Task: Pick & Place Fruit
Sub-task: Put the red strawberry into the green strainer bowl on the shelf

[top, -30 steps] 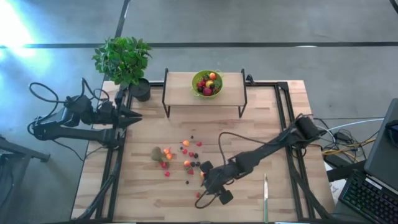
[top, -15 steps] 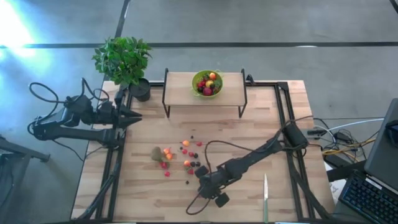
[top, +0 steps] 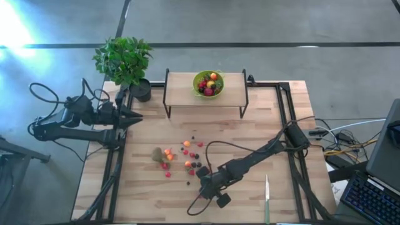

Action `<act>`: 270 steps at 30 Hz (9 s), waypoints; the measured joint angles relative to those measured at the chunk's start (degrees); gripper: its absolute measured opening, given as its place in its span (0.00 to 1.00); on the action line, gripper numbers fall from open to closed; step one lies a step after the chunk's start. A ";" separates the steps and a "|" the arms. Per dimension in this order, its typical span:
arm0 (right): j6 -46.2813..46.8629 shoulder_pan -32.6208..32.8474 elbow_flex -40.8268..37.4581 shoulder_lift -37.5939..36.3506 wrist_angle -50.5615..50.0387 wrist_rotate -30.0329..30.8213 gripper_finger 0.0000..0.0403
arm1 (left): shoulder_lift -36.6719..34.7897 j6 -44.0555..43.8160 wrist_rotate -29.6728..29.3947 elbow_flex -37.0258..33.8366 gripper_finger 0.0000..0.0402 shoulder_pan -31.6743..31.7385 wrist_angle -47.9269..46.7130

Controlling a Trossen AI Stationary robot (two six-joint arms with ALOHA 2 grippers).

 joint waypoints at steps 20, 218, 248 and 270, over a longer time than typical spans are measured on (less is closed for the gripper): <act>-1.45 -1.34 8.73 -1.56 -12.90 1.56 0.02 | 0.00 0.00 0.00 -0.01 0.16 -0.04 0.01; 21.76 -5.45 -24.05 -22.96 12.41 3.69 0.46 | 0.79 0.00 0.00 0.00 0.16 -0.02 0.02; 23.16 -5.76 -19.15 -10.17 14.22 7.83 0.27 | 1.29 0.00 0.01 0.00 0.16 0.01 -0.03; 22.92 -5.77 -19.02 -12.44 11.94 7.65 0.02 | 1.73 0.00 0.00 0.01 0.16 0.00 0.00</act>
